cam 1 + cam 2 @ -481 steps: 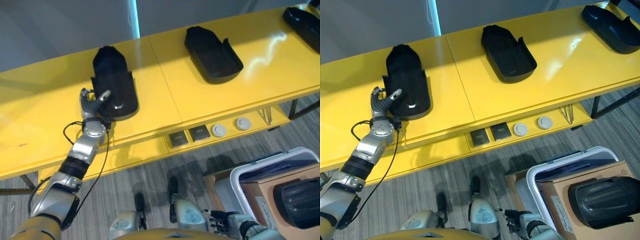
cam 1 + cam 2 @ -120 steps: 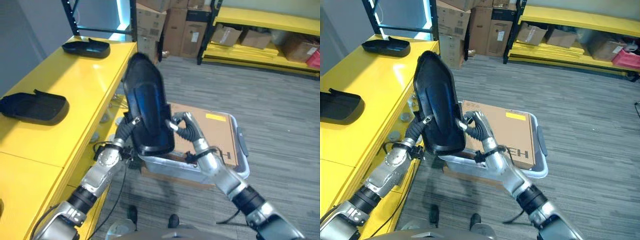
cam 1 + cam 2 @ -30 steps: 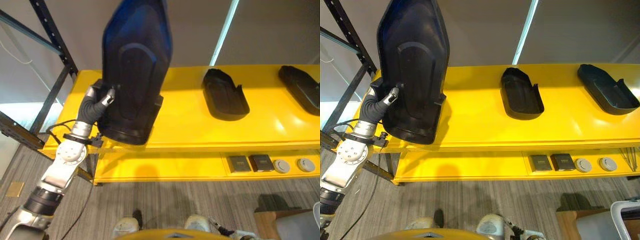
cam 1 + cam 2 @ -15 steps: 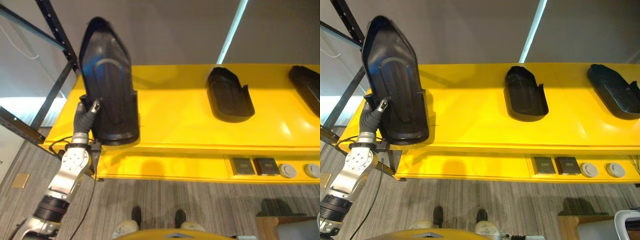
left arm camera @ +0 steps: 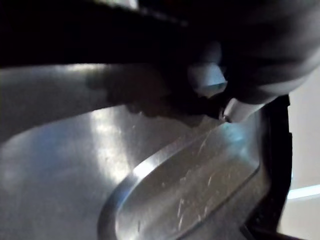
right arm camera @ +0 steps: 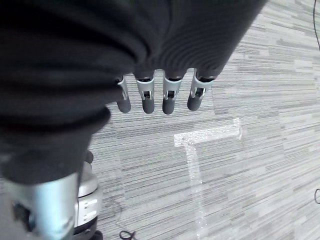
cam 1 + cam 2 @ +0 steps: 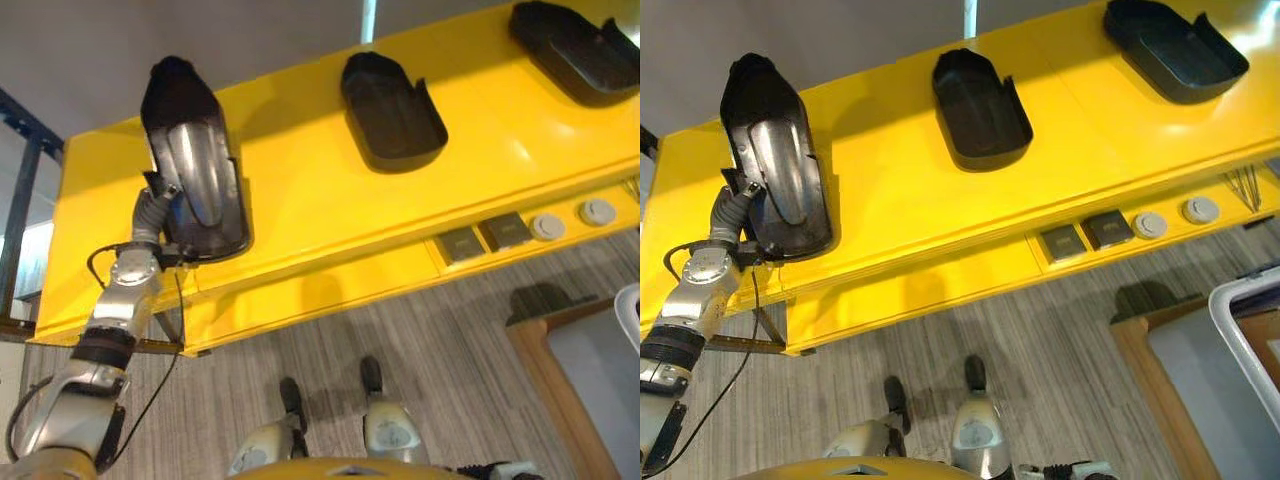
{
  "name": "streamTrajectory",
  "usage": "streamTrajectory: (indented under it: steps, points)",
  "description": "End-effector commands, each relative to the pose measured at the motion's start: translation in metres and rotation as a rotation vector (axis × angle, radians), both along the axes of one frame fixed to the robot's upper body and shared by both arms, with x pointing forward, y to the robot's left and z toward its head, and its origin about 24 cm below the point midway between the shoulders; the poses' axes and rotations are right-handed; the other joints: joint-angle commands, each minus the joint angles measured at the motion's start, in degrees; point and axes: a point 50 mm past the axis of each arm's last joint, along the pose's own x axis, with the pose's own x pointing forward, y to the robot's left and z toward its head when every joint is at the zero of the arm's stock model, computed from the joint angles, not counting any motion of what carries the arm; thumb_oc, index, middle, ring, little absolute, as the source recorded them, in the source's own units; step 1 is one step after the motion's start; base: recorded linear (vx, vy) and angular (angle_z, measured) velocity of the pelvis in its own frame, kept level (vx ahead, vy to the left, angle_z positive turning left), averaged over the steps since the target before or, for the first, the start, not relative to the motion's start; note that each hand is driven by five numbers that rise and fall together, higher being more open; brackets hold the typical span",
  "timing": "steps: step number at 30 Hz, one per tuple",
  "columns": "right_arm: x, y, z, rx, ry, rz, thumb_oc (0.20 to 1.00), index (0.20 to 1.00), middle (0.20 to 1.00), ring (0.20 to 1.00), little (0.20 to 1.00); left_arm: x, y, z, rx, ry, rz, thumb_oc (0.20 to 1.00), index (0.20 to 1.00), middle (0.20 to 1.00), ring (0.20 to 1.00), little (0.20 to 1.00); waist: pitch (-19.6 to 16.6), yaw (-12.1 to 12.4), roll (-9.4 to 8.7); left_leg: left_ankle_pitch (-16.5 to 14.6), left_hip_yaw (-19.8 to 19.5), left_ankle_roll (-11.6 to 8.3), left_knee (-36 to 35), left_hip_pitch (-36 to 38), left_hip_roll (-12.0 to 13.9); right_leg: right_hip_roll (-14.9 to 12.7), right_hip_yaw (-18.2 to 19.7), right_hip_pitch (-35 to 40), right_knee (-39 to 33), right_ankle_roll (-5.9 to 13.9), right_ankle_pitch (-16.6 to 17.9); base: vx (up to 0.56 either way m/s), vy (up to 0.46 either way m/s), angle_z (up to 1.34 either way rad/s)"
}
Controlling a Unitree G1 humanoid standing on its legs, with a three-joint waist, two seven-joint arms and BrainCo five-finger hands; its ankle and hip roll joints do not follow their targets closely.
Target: Move parts from the plastic box to the shelf.
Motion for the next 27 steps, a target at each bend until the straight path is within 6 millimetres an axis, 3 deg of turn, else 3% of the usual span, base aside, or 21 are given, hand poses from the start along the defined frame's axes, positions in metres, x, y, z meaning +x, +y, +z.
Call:
streamTrajectory:
  steps: [1,9,21,22,23,27]
  points:
    - [0.000,0.003,-0.001,-0.005,0.032,0.062,1.000,1.000,1.000,1.000,1.000,0.009,0.032,0.035,0.033,-0.035,0.050,0.200,0.200,0.200,0.200,0.200,0.7,0.2,-2.31,-5.3,4.3,0.08,0.0,1.4,-2.0,-0.2,2.1,0.0,1.0,0.05,-5.8,0.01,0.033,-0.12]
    - [0.025,0.003,0.004,-0.013,-0.036,0.063,1.000,1.000,1.000,1.000,1.000,0.008,0.057,0.038,0.031,0.009,0.164,0.200,0.200,0.200,0.200,0.200,3.7,0.7,-2.31,-4.1,4.6,-0.55,0.0,-0.5,-1.3,0.6,2.0,-1.8,1.0,-0.79,-5.8,-0.04,-0.003,-0.01]
    - [0.061,0.014,0.011,0.022,-0.191,0.065,1.000,1.000,1.000,1.000,1.000,0.021,0.059,0.067,0.103,0.045,0.123,0.200,0.200,0.200,0.200,0.200,7.0,1.0,-3.07,-3.0,4.2,-1.02,0.0,-3.4,-0.5,1.3,1.5,-4.5,0.9,-0.94,-5.1,-0.04,-0.009,0.02]
    - [0.063,0.016,0.011,0.030,-0.195,0.067,1.000,1.000,1.000,1.000,1.000,0.023,0.057,0.069,0.103,0.053,0.113,0.944,0.944,0.944,0.944,0.944,7.3,1.1,-3.23,-3.0,4.1,-1.00,0.0,-3.6,-0.4,1.4,1.4,-4.7,0.9,-0.91,-5.1,-0.03,-0.020,0.03]
    - [0.064,0.018,0.011,0.034,-0.199,0.068,1.000,1.000,1.000,1.000,1.000,0.024,0.056,0.069,0.108,0.059,0.103,1.000,1.000,1.000,1.000,1.000,7.4,1.1,-3.30,-2.9,4.1,-1.01,0.0,-3.7,-0.4,1.4,1.4,-4.8,0.9,-0.92,-5.1,0.00,0.000,0.00]
    - [0.069,0.022,0.012,0.048,-0.214,0.067,1.000,1.000,1.000,1.000,1.000,0.029,0.053,0.073,0.142,0.081,0.080,1.000,1.000,1.000,1.000,1.000,7.7,1.0,-3.55,-2.9,4.3,-1.00,0.0,-3.7,-0.3,1.6,1.2,-5.0,0.9,-1.00,-5.0,0.00,0.000,0.00]
